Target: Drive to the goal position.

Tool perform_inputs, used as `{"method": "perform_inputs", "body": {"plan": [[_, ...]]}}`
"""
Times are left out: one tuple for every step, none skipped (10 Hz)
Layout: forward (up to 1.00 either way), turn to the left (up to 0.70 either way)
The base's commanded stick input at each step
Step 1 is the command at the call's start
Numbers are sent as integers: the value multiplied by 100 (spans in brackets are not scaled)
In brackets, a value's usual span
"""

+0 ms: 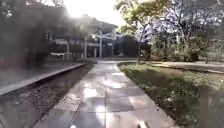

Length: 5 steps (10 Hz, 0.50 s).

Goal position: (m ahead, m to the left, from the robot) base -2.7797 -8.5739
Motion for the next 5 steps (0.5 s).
{"method": "perform_inputs", "body": {"plan": [[50, 0], [50, 0], [50, 0], [50, 0], [50, 0]]}}
